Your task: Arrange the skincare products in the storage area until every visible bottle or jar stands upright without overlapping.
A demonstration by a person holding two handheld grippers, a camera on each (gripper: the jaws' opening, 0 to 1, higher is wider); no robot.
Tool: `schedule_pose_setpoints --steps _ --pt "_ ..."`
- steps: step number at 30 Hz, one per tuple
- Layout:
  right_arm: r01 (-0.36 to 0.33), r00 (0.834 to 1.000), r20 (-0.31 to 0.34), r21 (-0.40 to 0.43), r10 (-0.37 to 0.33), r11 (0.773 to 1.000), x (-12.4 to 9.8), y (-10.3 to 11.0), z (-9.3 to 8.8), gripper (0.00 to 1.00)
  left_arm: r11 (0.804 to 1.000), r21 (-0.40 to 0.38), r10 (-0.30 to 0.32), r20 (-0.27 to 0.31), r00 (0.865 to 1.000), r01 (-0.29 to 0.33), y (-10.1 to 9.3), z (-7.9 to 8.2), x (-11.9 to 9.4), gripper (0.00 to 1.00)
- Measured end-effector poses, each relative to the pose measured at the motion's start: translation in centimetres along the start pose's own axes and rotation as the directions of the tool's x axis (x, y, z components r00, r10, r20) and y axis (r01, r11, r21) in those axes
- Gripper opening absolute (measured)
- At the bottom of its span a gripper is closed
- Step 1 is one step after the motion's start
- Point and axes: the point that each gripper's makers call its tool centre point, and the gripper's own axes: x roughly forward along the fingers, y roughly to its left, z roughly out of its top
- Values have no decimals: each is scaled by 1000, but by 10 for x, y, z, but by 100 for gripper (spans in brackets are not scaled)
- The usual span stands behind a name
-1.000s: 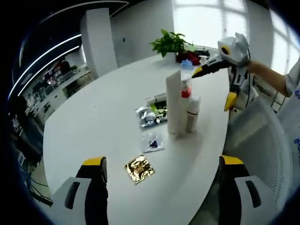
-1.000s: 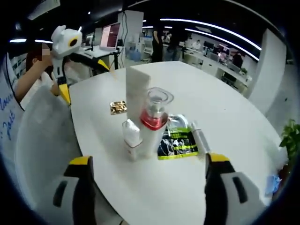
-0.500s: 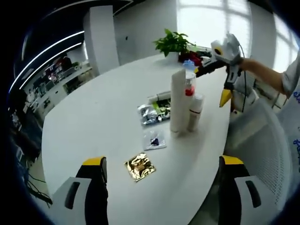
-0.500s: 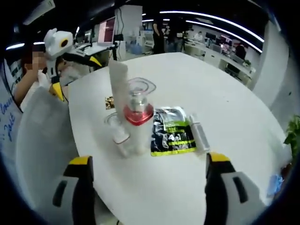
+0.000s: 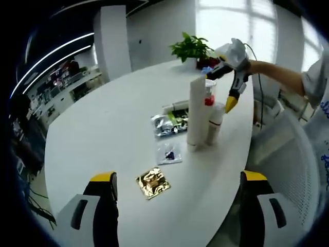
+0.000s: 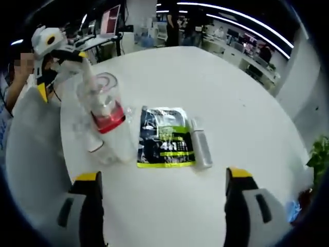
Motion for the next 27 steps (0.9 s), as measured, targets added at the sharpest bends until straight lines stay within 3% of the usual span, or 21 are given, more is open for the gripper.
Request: schedule_pose_setpoints --steps 9,13,18,27 --pt "5 998 -55 -22 -7 1000 20 -23 2 99 1000 -10 11 8 1000 -11 1 -2 0 97" --pt "6 998 -67 -45 -9 999 25 -30 7 91 1000 -19 19 16 1000 -19 3 -1 -2 97" --pt "5 997 -82 -65 -10 998 35 -43 10 78 999 -33 22 16 1000 -22 3 -4 -1 97" --pt "-9 995 -95 -55 4 998 47 -56 15 44 999 -48 21 14 1000 -21 5 -6 0 97"
